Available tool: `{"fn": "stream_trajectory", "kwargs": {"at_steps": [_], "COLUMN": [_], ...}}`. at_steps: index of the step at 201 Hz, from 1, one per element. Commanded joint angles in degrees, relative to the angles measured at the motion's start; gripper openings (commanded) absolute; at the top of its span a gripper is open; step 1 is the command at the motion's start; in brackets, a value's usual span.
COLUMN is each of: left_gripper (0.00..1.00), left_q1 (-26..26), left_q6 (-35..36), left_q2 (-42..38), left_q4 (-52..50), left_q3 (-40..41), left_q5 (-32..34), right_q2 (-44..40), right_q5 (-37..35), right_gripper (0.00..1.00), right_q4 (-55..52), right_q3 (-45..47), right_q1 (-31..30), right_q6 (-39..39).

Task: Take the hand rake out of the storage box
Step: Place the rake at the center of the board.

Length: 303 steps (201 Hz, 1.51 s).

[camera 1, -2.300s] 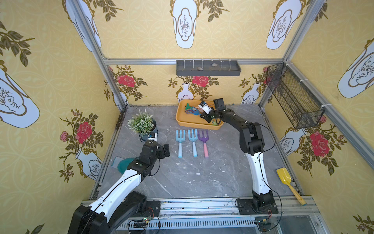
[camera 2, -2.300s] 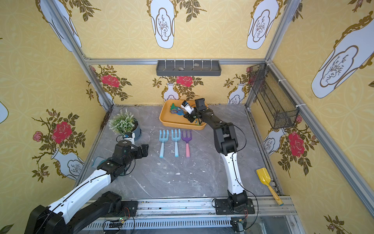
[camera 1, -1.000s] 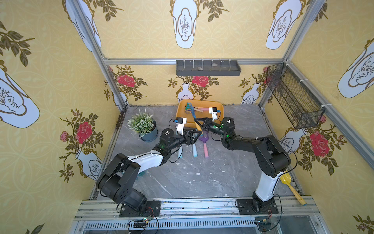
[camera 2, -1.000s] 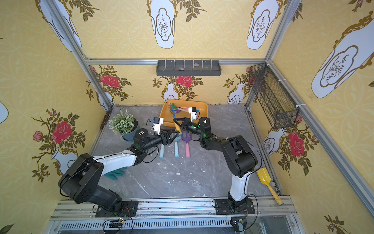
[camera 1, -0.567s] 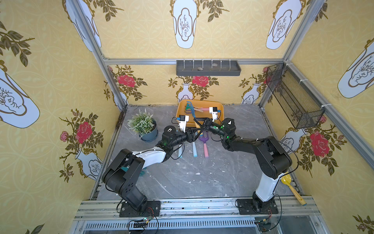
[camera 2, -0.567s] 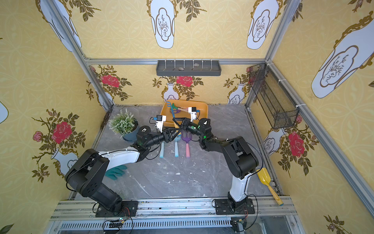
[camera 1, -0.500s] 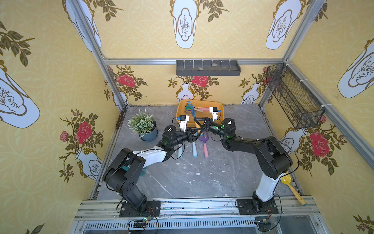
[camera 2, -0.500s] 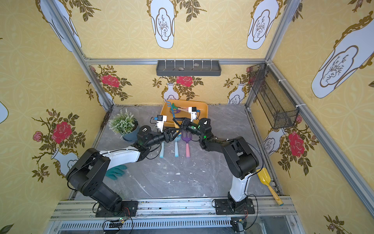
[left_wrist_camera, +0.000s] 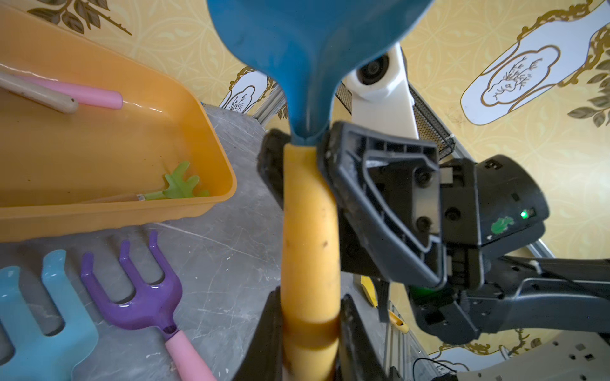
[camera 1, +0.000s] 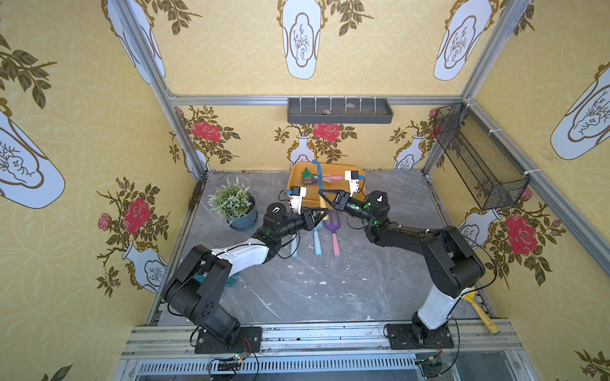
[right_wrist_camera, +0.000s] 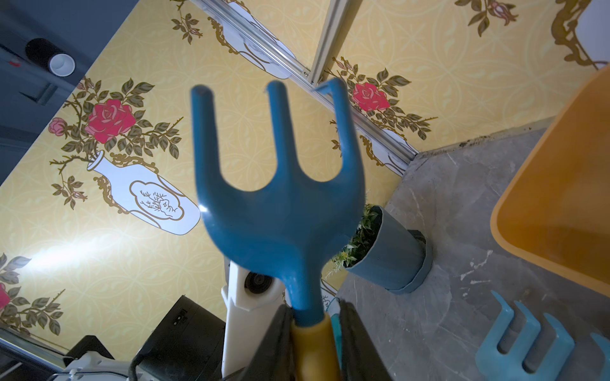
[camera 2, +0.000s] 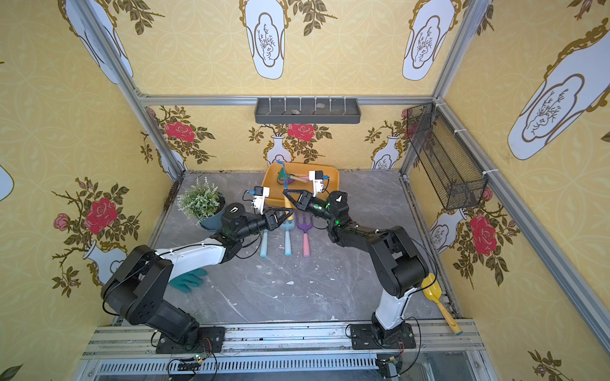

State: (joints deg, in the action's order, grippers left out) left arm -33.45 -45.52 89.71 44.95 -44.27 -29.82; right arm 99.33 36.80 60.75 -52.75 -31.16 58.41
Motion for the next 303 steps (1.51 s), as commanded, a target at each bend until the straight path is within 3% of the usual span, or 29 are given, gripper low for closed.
{"fn": "stream_trajectory", "kwargs": {"at_steps": [1,12,23,37,47,69,88,109,149,195,258,303], "left_gripper": [0.00,0.00,0.00,0.00,0.00,0.00,0.00,0.00,0.00,0.00,0.01,0.14], "left_q1": [-0.3,-0.7,-1.4,-3.1,-4.8,-10.0,-13.1,-18.3,-23.4,-24.3,-26.0,-25.8], "left_q6": [4.6,5.1,5.8,6.0,6.0,3.1,0.3,-3.1,-6.8,-11.8,-12.9,-13.1], "left_q2": [-2.5,-4.6,-7.3,-11.1,-13.3,-16.1,-13.6,-6.2,12.0,22.6,33.4,38.9], "left_q4": [-7.2,-13.7,-21.7,-34.7,-44.3,-59.7,-67.0,-70.0,-74.8,-72.2,-71.5,-71.8], "left_q3": [0.4,0.7,1.0,0.6,-0.1,-1.5,-5.3,-12.9,-32.4,-41.7,-50.6,-54.0], "left_q5": [1.7,5.2,9.9,18.8,25.4,37.0,40.5,43.7,44.8,41.5,37.4,35.8], "right_q2": [-4.0,-7.4,-11.6,-16.5,-19.8,-26.4,-29.0,-27.5,-25.6,-32.3,-32.3,-32.0], "right_q5": [-5.5,-8.7,-14.4,-22.9,-29.8,-42.2,-48.6,-46.7,-59.9,-58.6,-56.5,-54.7], "right_gripper": [0.45,0.55,0.72,0.82,0.99,0.98,0.97,0.98,0.98,0.97,0.97,0.97], "right_q4": [-10.9,-18.0,-27.0,-36.4,-42.4,-48.1,-49.4,-55.4,-68.4,-67.2,-68.8,-68.8], "right_q3": [0.7,1.1,1.2,1.4,1.4,2.4,3.7,0.2,-7.7,-3.3,-2.9,-3.1], "right_q1": [1.9,2.9,3.7,3.9,3.9,4.0,4.5,6.8,7.8,13.2,15.8,16.2], "right_q6": [-5.8,-9.9,-16.2,-23.2,-27.4,-33.2,-33.4,-35.5,-36.6,-36.4,-35.8,-35.7]}}
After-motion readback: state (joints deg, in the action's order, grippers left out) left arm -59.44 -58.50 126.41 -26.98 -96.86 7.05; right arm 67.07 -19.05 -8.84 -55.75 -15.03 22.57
